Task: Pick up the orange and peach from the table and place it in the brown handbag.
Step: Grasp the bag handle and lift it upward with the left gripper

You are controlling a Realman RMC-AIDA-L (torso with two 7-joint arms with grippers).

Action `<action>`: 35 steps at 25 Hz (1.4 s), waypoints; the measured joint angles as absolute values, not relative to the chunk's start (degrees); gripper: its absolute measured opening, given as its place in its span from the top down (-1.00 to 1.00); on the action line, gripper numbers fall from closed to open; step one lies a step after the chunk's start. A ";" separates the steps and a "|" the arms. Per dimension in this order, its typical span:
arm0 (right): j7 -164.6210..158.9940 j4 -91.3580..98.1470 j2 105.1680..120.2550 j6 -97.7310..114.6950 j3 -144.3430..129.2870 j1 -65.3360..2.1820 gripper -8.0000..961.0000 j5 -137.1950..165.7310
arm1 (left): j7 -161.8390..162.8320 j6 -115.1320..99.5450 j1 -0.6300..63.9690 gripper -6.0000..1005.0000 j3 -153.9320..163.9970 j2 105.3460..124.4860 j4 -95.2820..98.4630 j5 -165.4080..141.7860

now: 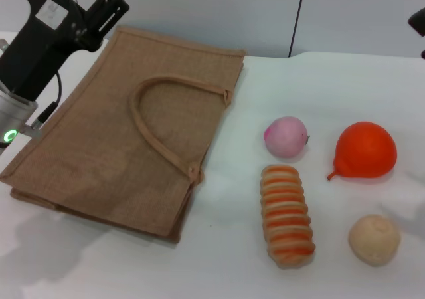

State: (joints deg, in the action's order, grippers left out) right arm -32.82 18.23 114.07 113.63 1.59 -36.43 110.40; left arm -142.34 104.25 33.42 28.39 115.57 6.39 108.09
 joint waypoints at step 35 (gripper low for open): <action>-34.71 18.57 115.31 103.60 1.08 -35.51 -0.87 110.65 | -64.08 76.46 38.58 -0.53 29.92 111.14 38.44 64.91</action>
